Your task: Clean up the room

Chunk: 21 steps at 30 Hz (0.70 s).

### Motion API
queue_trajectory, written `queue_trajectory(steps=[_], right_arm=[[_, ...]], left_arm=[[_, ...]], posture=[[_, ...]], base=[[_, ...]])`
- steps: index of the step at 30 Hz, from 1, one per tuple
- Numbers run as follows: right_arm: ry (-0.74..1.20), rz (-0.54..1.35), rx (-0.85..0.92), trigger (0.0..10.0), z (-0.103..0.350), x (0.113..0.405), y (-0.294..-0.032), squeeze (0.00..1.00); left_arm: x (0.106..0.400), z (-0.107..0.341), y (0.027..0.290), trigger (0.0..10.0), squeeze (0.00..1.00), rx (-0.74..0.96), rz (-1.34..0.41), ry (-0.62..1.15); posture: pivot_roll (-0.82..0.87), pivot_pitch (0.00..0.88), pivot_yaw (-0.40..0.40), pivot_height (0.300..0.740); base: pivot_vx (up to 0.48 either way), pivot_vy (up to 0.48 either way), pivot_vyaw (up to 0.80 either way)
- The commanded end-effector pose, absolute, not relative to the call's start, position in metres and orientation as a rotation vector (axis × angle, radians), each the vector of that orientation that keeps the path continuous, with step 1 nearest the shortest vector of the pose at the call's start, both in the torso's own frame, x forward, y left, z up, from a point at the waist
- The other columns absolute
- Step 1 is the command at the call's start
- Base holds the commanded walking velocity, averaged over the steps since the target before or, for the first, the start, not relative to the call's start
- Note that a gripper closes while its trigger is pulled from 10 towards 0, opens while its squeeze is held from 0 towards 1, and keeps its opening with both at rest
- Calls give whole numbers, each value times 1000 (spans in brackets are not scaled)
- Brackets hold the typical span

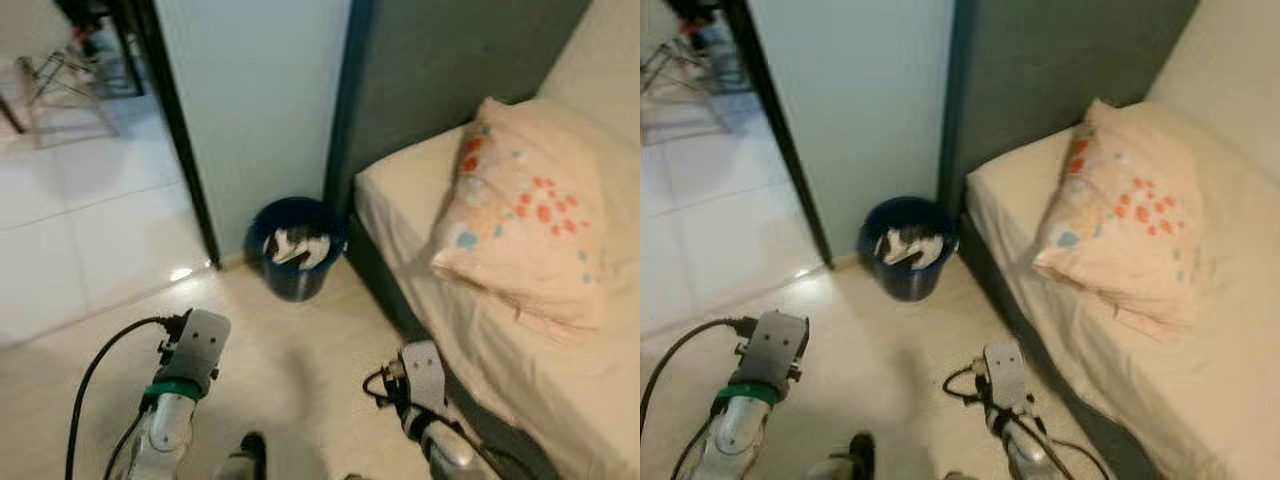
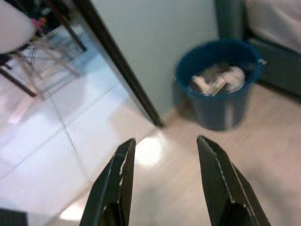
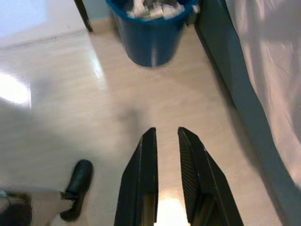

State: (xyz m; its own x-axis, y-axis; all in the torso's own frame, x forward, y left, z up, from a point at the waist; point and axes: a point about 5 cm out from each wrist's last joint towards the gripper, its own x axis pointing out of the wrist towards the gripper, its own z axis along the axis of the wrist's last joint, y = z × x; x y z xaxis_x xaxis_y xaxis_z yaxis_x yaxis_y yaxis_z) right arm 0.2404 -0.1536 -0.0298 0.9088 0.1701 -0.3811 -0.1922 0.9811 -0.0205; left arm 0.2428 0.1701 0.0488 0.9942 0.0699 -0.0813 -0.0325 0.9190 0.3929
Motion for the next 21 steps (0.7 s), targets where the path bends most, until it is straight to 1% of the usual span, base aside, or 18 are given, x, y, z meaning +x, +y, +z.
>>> queue_trajectory(steps=[1, 6, 7, 10, 21], right_arm=[[428, 173, -65, 10000, -37, 232, -158, 0], [430, 171, -67, 10000, -37, 232, -158, 0], [430, 170, -67, 10000, -37, 232, -158, 0], [431, 169, -66, 10000, -37, 232, -158, 0], [431, 165, -62, 10000, -37, 233, -158, 0]], left_arm=[[242, 47, 166, 10000, 0, 398, 36, 106], [242, 47, 166, 10000, 0, 399, 36, 108], [242, 47, 166, 10000, 0, 398, 36, 109], [243, 47, 166, 10000, 0, 391, 34, 115], [243, 45, 165, 10000, 0, 374, 23, 135]], posture=[[-32, 88, -37, 740], [-32, 88, -36, 740], [-32, 88, -36, 740], [-32, 87, -36, 740], [-33, 87, -34, 740]], base=[[-368, 0, 0], [-343, 0, 0], [0, 0, 0], [0, 0, -463], [0, 0, -800]])
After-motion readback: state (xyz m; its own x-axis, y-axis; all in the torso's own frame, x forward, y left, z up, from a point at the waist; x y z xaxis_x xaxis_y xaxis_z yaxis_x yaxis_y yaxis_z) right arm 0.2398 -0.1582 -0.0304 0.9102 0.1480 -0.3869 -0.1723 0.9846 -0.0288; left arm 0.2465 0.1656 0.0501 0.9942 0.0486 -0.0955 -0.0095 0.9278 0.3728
